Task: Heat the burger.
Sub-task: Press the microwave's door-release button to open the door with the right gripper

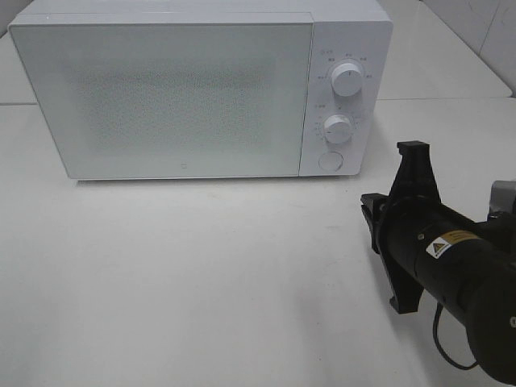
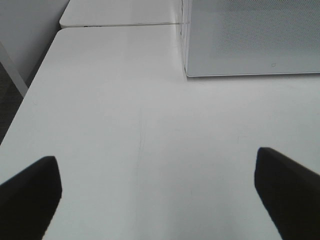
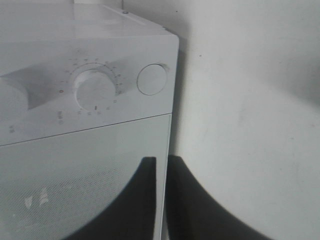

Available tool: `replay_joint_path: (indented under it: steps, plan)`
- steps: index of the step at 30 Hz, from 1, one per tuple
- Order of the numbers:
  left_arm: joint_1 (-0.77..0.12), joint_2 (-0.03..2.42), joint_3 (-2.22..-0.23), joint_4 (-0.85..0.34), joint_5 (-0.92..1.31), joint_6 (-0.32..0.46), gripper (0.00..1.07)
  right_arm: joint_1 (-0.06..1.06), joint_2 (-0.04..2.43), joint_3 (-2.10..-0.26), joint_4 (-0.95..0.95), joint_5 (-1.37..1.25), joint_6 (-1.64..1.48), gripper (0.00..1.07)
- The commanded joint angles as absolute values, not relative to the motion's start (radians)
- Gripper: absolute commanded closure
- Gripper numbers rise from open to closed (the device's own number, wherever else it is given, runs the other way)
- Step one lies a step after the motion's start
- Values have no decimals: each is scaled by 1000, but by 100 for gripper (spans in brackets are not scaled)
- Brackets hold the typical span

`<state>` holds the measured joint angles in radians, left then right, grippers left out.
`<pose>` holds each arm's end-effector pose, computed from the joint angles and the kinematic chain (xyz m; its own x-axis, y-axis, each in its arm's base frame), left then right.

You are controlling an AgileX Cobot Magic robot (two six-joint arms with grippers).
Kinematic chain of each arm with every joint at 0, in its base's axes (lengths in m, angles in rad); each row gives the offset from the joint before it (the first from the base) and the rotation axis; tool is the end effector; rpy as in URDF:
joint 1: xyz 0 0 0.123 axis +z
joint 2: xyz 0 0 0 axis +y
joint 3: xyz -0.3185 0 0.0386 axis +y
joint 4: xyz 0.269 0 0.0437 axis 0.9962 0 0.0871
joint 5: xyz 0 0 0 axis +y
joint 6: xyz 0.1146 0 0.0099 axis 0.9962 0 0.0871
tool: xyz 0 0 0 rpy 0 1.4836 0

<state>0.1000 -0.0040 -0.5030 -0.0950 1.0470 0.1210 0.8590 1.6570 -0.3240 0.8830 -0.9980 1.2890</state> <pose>-0.0006 -0.0096 0.2791 -0.4343 0.0299 -0.9003 0.0059 0.9995 0.0303 0.2197 0.1404 0.1463 -0.1010 0.9948 -0.0150 0.3401 0.0487 0.9391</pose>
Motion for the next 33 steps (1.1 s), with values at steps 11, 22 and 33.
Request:
replay_joint_path:
  steps: [11,22,33]
  plan:
    - [104,-25,-499,-100,1039,118,6,799,1658,-378,895,-982,1268,106]
    - [104,-25,-499,-100,1039,118,6,756,1801,-474,804,-992,1409,105]
    - [104,-25,-499,-100,1039,118,6,692,1940,-623,766,-1004,1444,107]
